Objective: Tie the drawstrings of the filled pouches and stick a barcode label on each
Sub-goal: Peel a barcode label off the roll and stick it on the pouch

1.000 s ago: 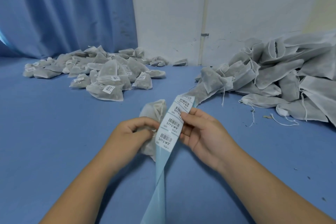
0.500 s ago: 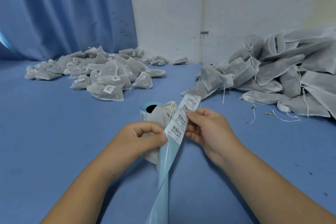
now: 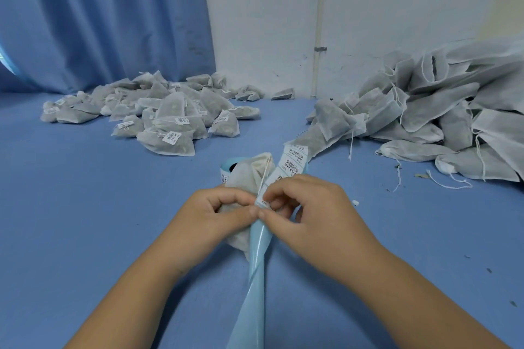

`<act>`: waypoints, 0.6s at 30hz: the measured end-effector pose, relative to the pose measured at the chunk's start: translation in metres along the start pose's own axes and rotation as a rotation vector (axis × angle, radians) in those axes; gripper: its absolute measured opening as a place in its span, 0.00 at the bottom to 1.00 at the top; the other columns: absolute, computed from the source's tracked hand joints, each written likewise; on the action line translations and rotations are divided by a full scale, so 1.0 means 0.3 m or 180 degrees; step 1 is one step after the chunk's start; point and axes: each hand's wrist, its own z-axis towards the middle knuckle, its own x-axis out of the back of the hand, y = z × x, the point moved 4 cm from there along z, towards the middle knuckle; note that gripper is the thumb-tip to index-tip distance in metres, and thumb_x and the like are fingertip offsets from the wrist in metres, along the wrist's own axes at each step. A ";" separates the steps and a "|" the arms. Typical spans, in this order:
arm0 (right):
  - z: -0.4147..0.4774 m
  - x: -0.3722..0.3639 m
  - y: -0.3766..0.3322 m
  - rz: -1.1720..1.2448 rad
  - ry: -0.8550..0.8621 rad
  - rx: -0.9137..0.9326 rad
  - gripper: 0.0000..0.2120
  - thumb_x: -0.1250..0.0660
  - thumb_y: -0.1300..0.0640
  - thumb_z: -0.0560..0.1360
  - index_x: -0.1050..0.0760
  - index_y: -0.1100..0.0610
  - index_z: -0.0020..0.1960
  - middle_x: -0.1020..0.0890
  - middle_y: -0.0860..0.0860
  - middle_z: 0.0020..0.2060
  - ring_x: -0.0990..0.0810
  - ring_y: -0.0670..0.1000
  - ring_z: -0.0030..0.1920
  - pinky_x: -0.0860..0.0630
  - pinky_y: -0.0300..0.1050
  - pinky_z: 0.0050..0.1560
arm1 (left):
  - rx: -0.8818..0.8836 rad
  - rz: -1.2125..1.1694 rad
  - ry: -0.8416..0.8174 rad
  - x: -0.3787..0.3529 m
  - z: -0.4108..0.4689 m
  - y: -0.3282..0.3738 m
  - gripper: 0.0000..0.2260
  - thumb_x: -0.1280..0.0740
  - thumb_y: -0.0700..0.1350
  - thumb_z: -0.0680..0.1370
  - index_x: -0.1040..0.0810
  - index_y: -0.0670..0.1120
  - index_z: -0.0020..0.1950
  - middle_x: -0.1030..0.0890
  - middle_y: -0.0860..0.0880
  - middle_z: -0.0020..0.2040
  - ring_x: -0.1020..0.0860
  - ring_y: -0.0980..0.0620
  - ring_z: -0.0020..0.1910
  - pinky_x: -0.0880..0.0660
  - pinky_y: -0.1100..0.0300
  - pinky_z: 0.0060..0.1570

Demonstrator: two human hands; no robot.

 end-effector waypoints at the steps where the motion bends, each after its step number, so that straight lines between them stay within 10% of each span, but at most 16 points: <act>1: 0.000 0.002 0.005 0.0039 0.0016 -0.0062 0.03 0.26 0.55 0.71 0.18 0.53 0.43 0.21 0.43 0.37 0.22 0.44 0.38 0.29 0.31 0.40 | -0.0054 0.0033 0.0039 0.001 0.000 0.002 0.06 0.26 0.45 0.67 0.13 0.46 0.42 0.14 0.46 0.46 0.17 0.53 0.45 0.23 0.66 0.45; 12: -0.018 -0.034 0.011 -0.0195 -0.0167 -0.0368 0.03 0.29 0.54 0.70 0.18 0.51 0.39 0.18 0.43 0.34 0.21 0.43 0.38 0.22 0.44 0.43 | -0.0230 0.0814 0.0031 0.000 0.006 -0.007 0.05 0.25 0.35 0.70 0.12 0.44 0.41 0.19 0.59 0.41 0.19 0.62 0.44 0.27 0.71 0.45; 18: -0.014 -0.032 0.046 0.0846 -0.0369 -0.1018 0.06 0.28 0.58 0.69 0.20 0.50 0.34 0.21 0.41 0.27 0.26 0.39 0.29 0.29 0.36 0.33 | -0.0265 0.0731 0.0006 0.001 0.004 -0.003 0.06 0.25 0.47 0.65 0.12 0.47 0.40 0.17 0.56 0.42 0.19 0.59 0.44 0.25 0.69 0.46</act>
